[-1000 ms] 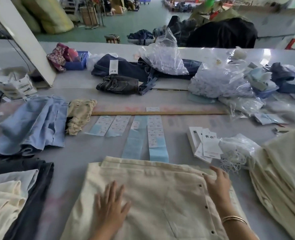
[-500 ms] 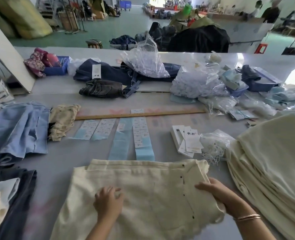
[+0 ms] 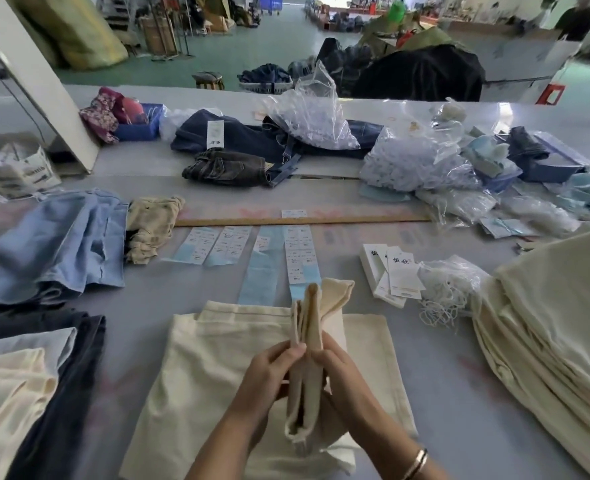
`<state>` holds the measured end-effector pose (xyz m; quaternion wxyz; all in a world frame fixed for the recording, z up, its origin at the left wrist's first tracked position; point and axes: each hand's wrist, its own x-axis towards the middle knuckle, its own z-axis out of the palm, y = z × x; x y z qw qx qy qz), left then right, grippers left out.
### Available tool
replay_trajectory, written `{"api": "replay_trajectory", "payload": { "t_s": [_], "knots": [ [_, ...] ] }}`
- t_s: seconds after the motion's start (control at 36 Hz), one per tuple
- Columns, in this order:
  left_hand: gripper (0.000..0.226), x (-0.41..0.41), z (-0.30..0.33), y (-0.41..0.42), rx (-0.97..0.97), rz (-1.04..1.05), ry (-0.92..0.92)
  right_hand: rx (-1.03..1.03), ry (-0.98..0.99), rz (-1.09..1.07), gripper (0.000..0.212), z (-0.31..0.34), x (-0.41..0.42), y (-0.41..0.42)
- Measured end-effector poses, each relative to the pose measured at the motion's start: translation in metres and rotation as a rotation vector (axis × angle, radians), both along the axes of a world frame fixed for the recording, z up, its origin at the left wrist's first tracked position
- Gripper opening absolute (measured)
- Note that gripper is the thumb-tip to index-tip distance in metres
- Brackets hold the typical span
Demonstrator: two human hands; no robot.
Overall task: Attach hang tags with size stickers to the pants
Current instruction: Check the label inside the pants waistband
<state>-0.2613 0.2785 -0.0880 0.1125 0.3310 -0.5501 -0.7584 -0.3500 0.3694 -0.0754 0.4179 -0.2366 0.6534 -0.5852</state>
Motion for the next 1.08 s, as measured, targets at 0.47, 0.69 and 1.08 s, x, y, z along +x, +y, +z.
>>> {"api": "replay_trajectory", "payload": {
  "t_s": [0.47, 0.69, 1.08],
  "knots": [
    [0.033, -0.001, 0.010, 0.007, 0.252, 0.009, 0.015, 0.095, 0.129, -0.078, 0.024, 0.005, -0.009, 0.014],
    [0.033, 0.004, 0.016, 0.000, 0.120, -0.167, 0.096, 0.214, 0.320, -0.064, 0.023, 0.006, -0.010, 0.007],
    [0.023, 0.013, 0.008, -0.003, 0.234, -0.161, 0.077, 0.047, -0.093, -0.028, 0.027, 0.025, -0.056, 0.037]
  ]
}}
